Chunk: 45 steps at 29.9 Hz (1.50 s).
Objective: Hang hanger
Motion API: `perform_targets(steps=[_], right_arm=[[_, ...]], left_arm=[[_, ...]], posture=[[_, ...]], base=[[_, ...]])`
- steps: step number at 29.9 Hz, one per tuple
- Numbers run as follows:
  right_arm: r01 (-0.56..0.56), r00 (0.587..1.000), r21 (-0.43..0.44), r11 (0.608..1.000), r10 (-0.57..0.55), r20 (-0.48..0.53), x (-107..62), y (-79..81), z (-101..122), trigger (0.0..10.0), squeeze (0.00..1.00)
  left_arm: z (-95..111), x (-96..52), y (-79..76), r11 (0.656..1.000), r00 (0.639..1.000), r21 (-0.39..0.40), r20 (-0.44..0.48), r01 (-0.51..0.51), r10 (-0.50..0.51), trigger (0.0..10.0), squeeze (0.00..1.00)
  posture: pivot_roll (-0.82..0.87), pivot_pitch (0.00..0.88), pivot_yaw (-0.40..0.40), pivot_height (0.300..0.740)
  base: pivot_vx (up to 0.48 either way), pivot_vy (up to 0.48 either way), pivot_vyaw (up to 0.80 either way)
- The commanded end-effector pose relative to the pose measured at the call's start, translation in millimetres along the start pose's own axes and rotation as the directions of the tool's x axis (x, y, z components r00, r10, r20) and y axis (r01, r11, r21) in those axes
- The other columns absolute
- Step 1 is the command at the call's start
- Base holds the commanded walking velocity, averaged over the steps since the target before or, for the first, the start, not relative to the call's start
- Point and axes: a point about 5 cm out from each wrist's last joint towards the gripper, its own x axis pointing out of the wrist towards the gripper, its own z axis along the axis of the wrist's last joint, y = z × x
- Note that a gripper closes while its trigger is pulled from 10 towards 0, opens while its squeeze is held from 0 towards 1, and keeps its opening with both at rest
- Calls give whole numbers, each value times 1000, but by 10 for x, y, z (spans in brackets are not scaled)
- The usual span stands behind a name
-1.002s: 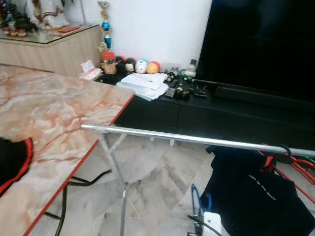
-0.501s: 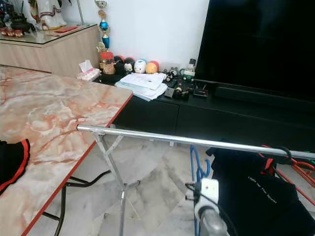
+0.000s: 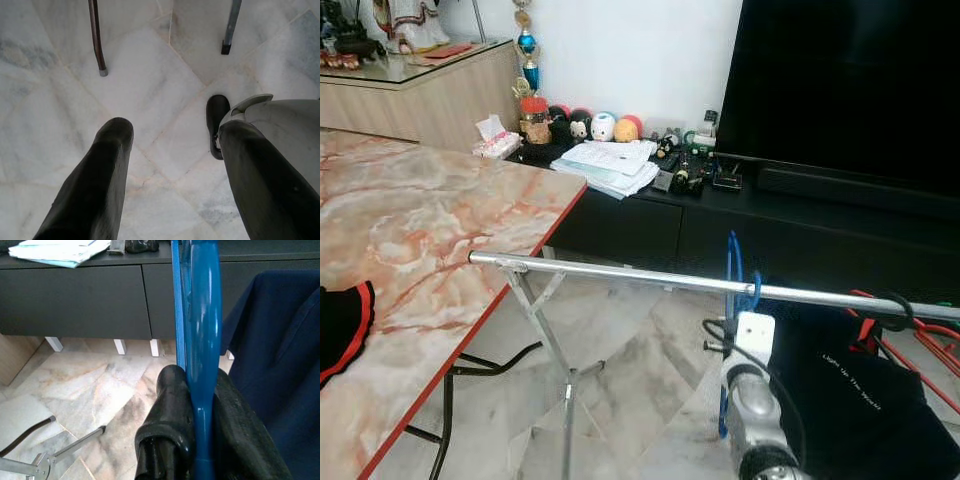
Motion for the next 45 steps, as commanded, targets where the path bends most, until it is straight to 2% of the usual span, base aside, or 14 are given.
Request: perform_targets(steps=[1, 4, 5, 8, 12, 16, 17, 18, 19, 29, 32, 35, 38, 45], right_arm=[[-10, 1000, -15, 1000, 10, -2, 44, 17, 96, 10000, 0], [-37, 998, -52, 998, 35, -49, 55, 43, 81, 10000, 0], [-48, 992, -104, 993, 35, -117, 45, 32, 3, 10000, 0], [-44, 986, -116, 992, 24, -167, 30, 6, -66, 10000, 0], [-31, 969, -63, 998, 14, -247, -22, -48, -225, 10000, 0], [-18, 963, -44, 999, 5, -270, -52, -89, -295, 10000, 0], [-19, 964, -18, 1000, 14, -265, -57, -92, -304, 10000, 498], [-19, 966, 1, 1000, 19, -259, -58, -91, -304, 10000, 498], [-22, 967, 15, 1000, 25, -253, -60, -90, -304, 10000, 1000], [-15, 995, 76, 997, 23, -99, -74, -120, -231, 10000, 1000], [-23, 997, 67, 997, 28, -70, -86, -114, -229, 10000, 1000], [-53, 998, 100, 994, 51, 30, -125, -125, -198, 10000, 1000], [-62, 996, 116, 991, 54, 74, -154, -155, -195, 10000, 1000], [-82, 987, 82, 993, 69, 144, -273, -216, -266, 10000, 1000]], left_arm=[[-79, -20, 50, 1000, 1000, 9, -27, -8, 9, 10000, 0], [-91, -24, 59, 1000, 999, 8, -31, -9, 10, 10000, 0], [-95, -25, 60, 1000, 999, 9, -33, -6, 7, 10000, 0], [-99, -26, 62, 1000, 999, 7, -34, -6, 6, 10000, 0], [-112, -29, 63, 1000, 999, 6, -37, -5, 5, 10000, 0], [-125, -33, 64, 1000, 999, 7, -39, -4, 5, 10000, 0], [-132, -35, 65, 1000, 999, 9, -41, -5, 5, 10000, 0], [-136, -36, 66, 1000, 999, 9, -42, -5, 5, 10000, 0], [-140, -37, 66, 1000, 999, 10, -43, -5, 6, 10000, 0], [-167, -44, 58, 1000, 999, 20, -48, -4, 5, 10000, 0], [-174, -46, 59, 1000, 999, 21, -50, -3, 4, 10000, 0], [-248, -72, 103, 1000, 998, 23, -66, -2, 3, 10000, 0], [-284, -85, 125, 1000, 997, 25, -76, -3, 4, 10000, 0], [-331, -103, 150, 1000, 996, 28, -85, -13, 15, 10000, 0]], posture=[[205, 0, -7, 740], [203, 0, -6, 740], [207, 0, -8, 740], [211, 0, -10, 740], [218, 0, -10, 740], [220, 0, -8, 740], [219, 0, -6, 740], [219, 0, -5, 740], [219, 0, -5, 740], [202, 0, 1, 740], [202, 0, 0, 740], [199, 0, 0, 740], [195, 0, -1, 740], [183, 0, -3, 740]], base=[[0, 0, 0], [0, 0, 0], [0, 0, 0], [0, 0, 0], [0, 0, 0], [0, 0, 0], [0, 0, 0], [0, 0, 0], [0, 0, 0], [0, 0, 0], [0, 0, 0], [0, 0, 0], [0, 0, 0], [0, 0, 0]])
